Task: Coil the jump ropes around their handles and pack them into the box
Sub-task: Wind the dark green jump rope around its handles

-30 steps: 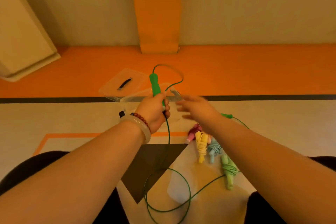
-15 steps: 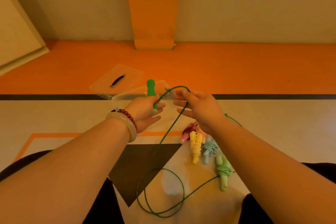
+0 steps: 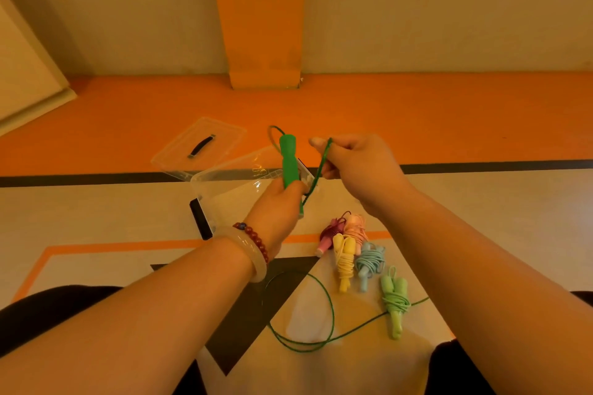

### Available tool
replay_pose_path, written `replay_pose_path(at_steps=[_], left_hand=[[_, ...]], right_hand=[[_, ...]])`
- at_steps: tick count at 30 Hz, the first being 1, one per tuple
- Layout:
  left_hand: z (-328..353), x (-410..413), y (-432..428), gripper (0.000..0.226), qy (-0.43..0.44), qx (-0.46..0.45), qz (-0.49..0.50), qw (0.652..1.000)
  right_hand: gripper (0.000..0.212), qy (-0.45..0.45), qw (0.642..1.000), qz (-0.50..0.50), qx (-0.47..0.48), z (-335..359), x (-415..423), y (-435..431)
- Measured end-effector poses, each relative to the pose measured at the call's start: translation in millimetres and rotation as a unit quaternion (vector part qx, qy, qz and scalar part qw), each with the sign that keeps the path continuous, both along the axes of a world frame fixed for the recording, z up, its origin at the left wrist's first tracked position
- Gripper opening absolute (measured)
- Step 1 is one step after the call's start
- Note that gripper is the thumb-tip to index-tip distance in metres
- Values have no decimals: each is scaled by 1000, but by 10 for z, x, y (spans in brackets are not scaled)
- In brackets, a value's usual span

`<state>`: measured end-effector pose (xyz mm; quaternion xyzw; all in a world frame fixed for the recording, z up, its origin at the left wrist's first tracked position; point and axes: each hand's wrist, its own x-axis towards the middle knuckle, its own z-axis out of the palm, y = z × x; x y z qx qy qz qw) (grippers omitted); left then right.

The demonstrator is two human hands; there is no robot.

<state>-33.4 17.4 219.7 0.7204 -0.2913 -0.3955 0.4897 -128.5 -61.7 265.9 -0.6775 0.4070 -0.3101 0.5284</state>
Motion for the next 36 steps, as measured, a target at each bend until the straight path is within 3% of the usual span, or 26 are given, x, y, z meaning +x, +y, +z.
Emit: replay_pose_path(at_steps=[2, 4, 7, 10, 12, 14, 16, 18, 21, 23, 25, 27, 28, 30, 33, 36], left_hand=[[2, 46, -16, 19, 47, -18, -31, 998], [17, 15, -20, 10, 132, -41, -49, 989], [60, -11, -47, 12, 246, -77, 14, 966], [110, 78, -105, 19, 315, -103, 78, 940], [150, 147, -125, 22, 340, -115, 97, 928], [197, 184, -125, 23, 342, -126, 104, 925], [243, 261, -135, 24, 324, -131, 119, 929], [273, 422, -126, 23, 276, -133, 144, 941], [230, 802, -103, 20, 53, -85, 142, 985], [158, 988, -70, 20, -76, -8, 122, 990], [88, 991, -45, 16, -72, 85, 94, 989], [16, 875, -16, 15, -29, 158, 49, 986], [-35, 805, -2, 16, 0, 170, 25, 985], [-88, 626, 45, 13, 53, 148, -23, 987], [-143, 373, 2, 3, 85, 72, -50, 992], [-80, 177, -3, 11, 96, -7, -59, 994]], right_hand=[[22, -5, 1000, -7, -17, 15, 13, 12], [10, -39, 999, -23, -18, 45, -1, -16], [32, -82, 996, -35, -6, 26, -83, -112], [53, 20, 995, -79, -55, -184, -142, -55], [59, 52, 997, -40, 34, -440, -110, 104], [59, 106, 977, 96, 157, -728, -64, 264], [47, 209, 920, 248, 222, -915, -78, 357], [28, 315, 861, 344, 203, -1013, -174, 333], [23, 469, 802, 356, 102, -1053, -349, 133], [22, 515, 804, 296, 24, -1025, -400, -2], [20, 414, 892, 176, 46, -952, -362, -65], [20, 181, 970, 62, 148, -803, -246, -46], [19, 77, 980, 24, 183, -687, -181, -26], [17, -48, 980, -25, 190, -458, -81, 0], [17, -126, 977, -51, 166, -161, -14, 10], [16, -195, 963, -33, 185, 23, -3, 43]])
